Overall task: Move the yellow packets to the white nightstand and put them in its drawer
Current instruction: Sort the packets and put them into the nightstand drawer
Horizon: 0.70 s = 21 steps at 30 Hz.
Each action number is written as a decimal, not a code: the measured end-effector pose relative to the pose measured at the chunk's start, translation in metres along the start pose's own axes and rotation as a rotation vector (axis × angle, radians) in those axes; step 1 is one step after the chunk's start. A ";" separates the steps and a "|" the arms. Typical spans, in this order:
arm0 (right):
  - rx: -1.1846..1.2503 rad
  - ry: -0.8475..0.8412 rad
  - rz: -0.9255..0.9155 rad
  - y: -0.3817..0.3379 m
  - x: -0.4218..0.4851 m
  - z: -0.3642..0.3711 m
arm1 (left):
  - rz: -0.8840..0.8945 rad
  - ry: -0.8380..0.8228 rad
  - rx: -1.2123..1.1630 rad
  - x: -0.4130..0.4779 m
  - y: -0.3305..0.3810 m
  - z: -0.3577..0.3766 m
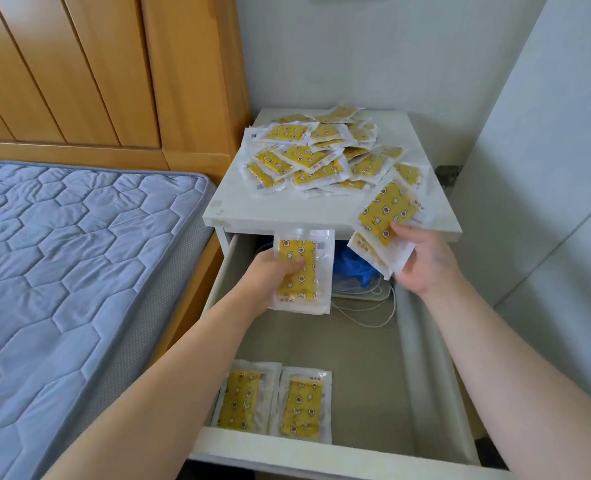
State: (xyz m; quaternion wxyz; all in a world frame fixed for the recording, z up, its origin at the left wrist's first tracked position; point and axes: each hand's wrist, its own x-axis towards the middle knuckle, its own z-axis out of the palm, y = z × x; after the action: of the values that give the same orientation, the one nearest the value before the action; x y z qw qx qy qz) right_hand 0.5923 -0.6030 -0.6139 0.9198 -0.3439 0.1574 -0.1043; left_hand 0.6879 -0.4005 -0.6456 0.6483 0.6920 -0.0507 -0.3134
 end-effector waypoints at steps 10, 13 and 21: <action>-0.572 0.232 0.485 0.063 -0.003 -0.032 | -0.343 0.166 0.255 0.028 -0.041 -0.032; -0.814 0.337 0.612 0.083 -0.004 -0.044 | -0.357 0.182 0.382 0.031 -0.050 -0.032; -1.229 0.433 0.696 0.141 -0.009 -0.053 | -0.308 0.159 0.671 0.041 -0.061 -0.028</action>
State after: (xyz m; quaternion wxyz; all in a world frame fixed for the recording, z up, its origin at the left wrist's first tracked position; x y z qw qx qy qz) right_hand 0.5763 -0.5274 -0.7431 0.4895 -0.6991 0.4653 0.2349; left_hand 0.7145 -0.3861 -0.7189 0.3330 0.8875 0.0045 -0.3185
